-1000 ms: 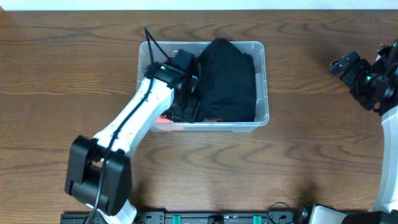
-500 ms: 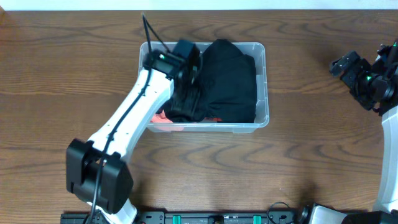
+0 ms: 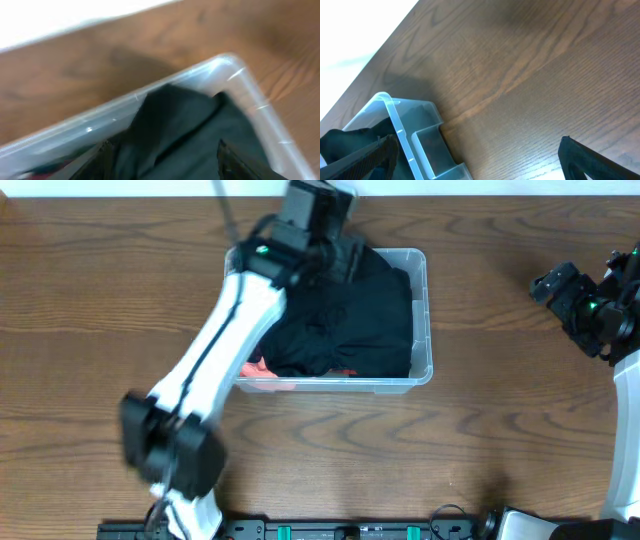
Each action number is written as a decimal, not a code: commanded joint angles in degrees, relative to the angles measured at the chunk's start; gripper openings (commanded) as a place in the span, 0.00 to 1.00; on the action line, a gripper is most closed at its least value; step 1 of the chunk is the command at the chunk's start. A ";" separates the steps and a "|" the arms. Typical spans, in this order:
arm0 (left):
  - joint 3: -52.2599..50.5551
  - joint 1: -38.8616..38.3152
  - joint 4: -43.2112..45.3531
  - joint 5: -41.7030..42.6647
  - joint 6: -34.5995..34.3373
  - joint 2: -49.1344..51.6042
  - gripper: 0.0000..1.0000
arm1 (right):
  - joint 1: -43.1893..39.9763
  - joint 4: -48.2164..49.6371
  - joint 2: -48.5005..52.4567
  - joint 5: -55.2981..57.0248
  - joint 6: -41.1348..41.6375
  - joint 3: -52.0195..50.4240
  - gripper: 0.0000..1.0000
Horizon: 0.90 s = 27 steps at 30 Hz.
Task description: Pack container
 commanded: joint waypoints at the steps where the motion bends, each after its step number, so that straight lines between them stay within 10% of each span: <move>1: -1.11 -0.09 -0.96 5.62 1.14 8.61 0.67 | -0.52 -0.07 0.17 0.39 0.02 0.07 0.99; 13: -0.52 -0.48 -7.23 6.78 1.11 13.49 0.66 | -0.52 -0.07 0.17 0.39 0.02 0.07 0.99; 27: 1.18 10.12 -11.91 -9.14 -5.46 -25.14 0.99 | -0.52 -0.07 0.17 0.39 0.02 0.07 0.99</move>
